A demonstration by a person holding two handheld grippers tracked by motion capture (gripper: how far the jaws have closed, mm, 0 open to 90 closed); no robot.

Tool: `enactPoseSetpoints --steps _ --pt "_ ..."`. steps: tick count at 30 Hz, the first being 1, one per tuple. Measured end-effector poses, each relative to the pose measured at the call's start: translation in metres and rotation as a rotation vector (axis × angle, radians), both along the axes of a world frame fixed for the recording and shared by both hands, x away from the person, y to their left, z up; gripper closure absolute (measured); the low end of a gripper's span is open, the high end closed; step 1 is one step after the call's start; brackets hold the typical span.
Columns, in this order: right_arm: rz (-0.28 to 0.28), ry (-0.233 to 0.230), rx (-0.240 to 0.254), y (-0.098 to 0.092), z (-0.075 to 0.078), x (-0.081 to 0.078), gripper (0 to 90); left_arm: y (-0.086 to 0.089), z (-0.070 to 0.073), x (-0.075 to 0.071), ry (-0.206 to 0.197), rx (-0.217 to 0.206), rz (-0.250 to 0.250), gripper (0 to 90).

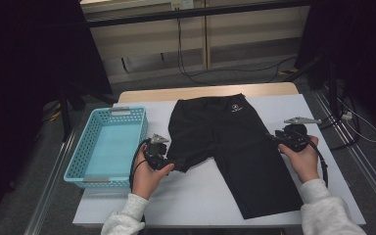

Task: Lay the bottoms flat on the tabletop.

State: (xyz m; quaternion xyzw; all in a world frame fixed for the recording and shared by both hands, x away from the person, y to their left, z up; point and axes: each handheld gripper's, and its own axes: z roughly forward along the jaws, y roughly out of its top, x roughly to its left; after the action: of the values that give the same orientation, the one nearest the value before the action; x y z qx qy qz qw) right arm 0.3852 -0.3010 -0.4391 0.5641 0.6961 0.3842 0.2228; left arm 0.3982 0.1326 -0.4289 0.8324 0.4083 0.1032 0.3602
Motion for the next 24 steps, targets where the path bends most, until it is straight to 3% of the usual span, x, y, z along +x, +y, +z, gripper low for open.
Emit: enactPoseSetpoints --steps 2,5,8,11,16,20,24 --pt "0.016 -0.026 0.007 0.004 0.002 -0.010 49.8 0.000 -0.001 0.000 0.001 -0.002 0.001 15.9" --pt "0.050 -0.040 0.015 0.012 0.003 -0.023 44.4 0.000 -0.002 0.001 -0.031 0.038 -0.029 17.1" --pt "0.088 -0.040 0.017 0.021 0.005 -0.032 41.0 -0.001 -0.004 0.001 -0.056 0.029 -0.034 17.3" --pt "0.132 -0.021 -0.001 0.031 0.003 -0.038 37.8 -0.001 -0.008 0.002 -0.053 0.023 -0.030 19.0" --pt "0.176 0.008 -0.040 0.041 -0.003 -0.042 33.6 0.001 -0.014 0.001 -0.059 0.053 -0.032 21.7" --pt "0.191 0.010 -0.047 0.050 -0.003 -0.041 30.2 0.002 -0.021 0.001 -0.045 0.043 -0.016 18.8" --pt "0.195 0.008 -0.053 0.055 -0.005 -0.041 24.5 0.000 -0.024 0.002 -0.035 0.033 -0.035 20.8"
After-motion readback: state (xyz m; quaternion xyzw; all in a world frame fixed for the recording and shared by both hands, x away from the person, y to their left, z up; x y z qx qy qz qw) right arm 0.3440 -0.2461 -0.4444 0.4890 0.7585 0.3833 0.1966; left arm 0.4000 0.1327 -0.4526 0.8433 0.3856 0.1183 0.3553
